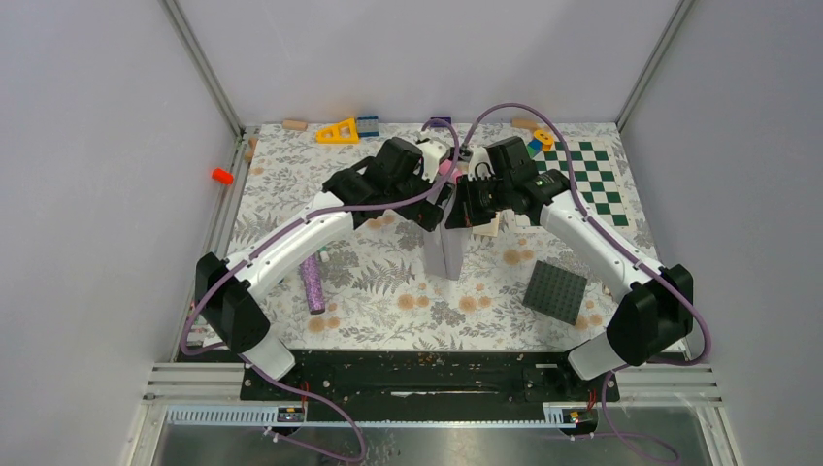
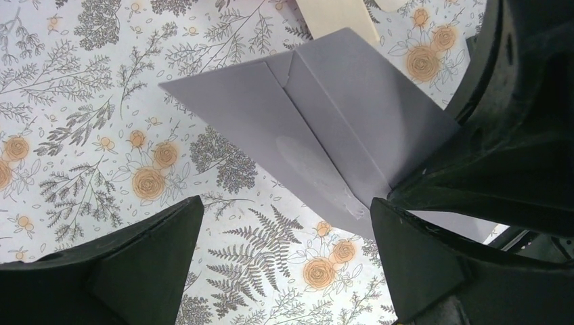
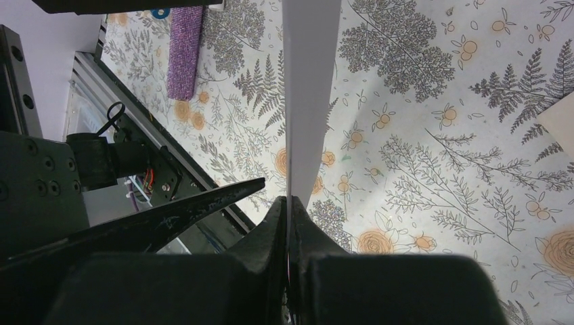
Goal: Place the letter into the envelope and seal it
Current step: Adjust the envelope, then pick up the letter from the center of the board.
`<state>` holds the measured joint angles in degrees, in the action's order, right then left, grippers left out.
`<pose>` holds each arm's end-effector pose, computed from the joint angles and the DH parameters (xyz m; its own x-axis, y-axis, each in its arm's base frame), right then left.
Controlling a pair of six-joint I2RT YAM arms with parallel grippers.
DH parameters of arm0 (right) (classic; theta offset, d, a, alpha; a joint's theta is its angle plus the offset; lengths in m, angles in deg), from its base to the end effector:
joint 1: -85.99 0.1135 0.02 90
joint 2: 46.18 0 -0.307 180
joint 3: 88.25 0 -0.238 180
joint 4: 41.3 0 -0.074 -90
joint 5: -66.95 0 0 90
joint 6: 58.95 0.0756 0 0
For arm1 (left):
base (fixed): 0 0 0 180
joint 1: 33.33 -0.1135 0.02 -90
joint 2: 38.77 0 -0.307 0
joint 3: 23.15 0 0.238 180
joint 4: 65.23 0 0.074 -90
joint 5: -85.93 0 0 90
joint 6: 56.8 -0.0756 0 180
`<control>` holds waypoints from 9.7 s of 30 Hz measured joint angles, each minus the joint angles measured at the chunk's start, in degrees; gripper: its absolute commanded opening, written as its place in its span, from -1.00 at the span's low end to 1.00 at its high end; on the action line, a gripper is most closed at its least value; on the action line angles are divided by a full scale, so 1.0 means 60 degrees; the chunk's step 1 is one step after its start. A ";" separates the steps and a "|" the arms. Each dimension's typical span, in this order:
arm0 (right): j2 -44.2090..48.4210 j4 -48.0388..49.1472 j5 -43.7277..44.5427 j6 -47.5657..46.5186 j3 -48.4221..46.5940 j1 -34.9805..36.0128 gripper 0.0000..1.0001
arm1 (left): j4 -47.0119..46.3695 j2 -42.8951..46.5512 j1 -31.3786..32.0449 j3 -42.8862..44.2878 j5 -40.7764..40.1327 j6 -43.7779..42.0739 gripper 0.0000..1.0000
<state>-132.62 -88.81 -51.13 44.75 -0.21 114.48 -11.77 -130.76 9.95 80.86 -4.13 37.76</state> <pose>0.2840 0.1946 0.3487 -0.7438 -0.1659 -0.6475 -0.5684 0.6668 0.4820 0.2735 -0.2574 0.3709 -0.5348 0.3944 -0.7473 0.6445 0.7623 -0.0589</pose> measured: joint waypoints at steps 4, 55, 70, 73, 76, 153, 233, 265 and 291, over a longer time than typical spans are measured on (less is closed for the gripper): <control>0.0000 0.0036 -0.0018 0.0015 0.0040 0.0000 -1.00 | -0.0007 0.0000 -0.0076 -0.0124 0.0004 0.0011 0.98; -0.0947 0.0273 -0.0149 0.0656 0.0197 0.0000 -1.00 | -0.0211 -0.0896 -0.0506 -0.0157 -0.0022 0.0801 0.92; -0.1566 0.0135 0.1129 0.0426 0.0200 0.0000 -1.00 | -0.0208 -0.1253 -0.0506 -0.0157 0.0044 0.0831 0.91; -0.1566 0.0073 0.1319 0.0393 0.0200 0.0000 -1.00 | -0.0189 -0.1410 -0.0506 -0.0138 0.0117 0.0831 0.90; -0.1566 0.0066 0.1359 0.0364 0.0200 0.0000 -1.00 | -0.0044 -0.1647 -0.0506 0.0015 0.0186 0.0831 0.89; 0.0667 0.3515 -0.5490 0.2251 0.1370 -0.1898 -1.00 | -1.0714 0.0889 -0.4309 -0.5752 1.1081 0.5435 0.12; -0.1621 0.1206 0.0616 0.0718 0.1202 -0.3705 0.73 | -1.2925 0.0517 -0.4696 -0.5927 1.1617 0.7552 -1.00; -0.4350 0.1843 0.1078 0.1770 0.0280 -0.3413 0.65 | -1.4218 0.0495 -0.4699 -0.5938 1.1624 0.8550 -1.00; -0.4685 0.2412 0.1781 0.2306 0.0211 -0.3155 -0.09 | -1.6360 0.0353 -0.4856 -0.6094 1.1686 1.0265 -1.00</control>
<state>-160.72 -74.34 -40.44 58.58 1.06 95.55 -109.93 -128.64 -19.18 44.29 65.99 99.35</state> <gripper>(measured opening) 0.560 0.009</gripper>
